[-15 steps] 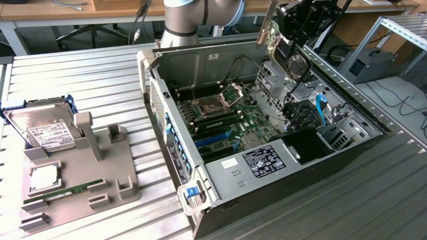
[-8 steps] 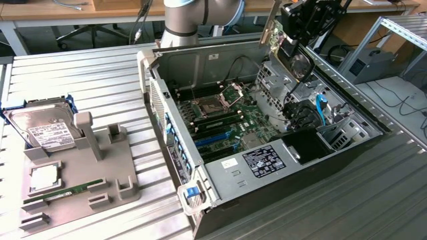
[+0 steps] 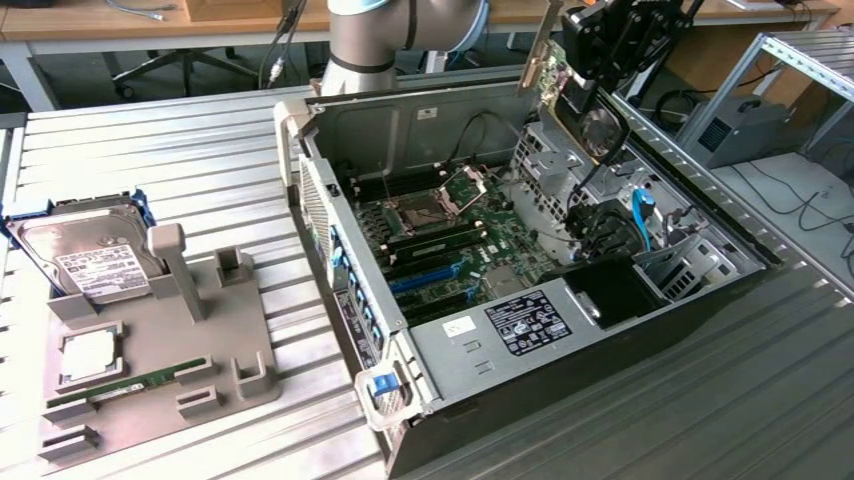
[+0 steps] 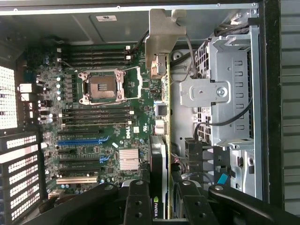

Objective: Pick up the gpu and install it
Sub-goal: 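Insert the gpu into the slot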

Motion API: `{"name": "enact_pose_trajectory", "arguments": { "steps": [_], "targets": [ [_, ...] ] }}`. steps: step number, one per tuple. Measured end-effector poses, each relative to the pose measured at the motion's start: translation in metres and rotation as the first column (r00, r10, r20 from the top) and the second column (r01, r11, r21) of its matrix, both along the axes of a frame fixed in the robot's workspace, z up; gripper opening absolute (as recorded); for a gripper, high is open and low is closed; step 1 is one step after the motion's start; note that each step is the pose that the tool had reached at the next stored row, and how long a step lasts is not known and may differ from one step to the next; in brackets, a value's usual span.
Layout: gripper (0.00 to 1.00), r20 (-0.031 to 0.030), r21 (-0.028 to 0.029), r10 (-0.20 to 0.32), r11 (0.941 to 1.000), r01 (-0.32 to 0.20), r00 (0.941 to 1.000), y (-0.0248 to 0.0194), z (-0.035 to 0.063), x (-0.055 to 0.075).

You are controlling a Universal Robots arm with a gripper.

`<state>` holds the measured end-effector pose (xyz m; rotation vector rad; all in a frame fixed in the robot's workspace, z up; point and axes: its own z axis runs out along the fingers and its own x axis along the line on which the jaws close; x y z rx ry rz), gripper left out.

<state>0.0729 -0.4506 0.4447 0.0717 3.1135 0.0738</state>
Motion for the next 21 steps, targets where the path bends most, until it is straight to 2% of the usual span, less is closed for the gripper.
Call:
{"name": "enact_pose_trajectory", "arguments": {
  "steps": [7,11,16,21],
  "targets": [
    [0.27,0.0000,-0.0001,0.001,1.0000,-0.001,1.0000,0.0000,0.0000,0.0000],
    [0.27,0.0000,-0.0001,0.020,0.9998,-0.020,0.9998,0.0000,0.0000,0.0000],
    [0.27,0.0000,0.0000,0.066,0.9978,-0.066,0.9978,0.0000,0.0000,0.0000],
    [0.27,0.0000,-0.0001,0.116,0.9932,-0.116,0.9932,0.0000,0.0000,-0.0001]
  ]
}}
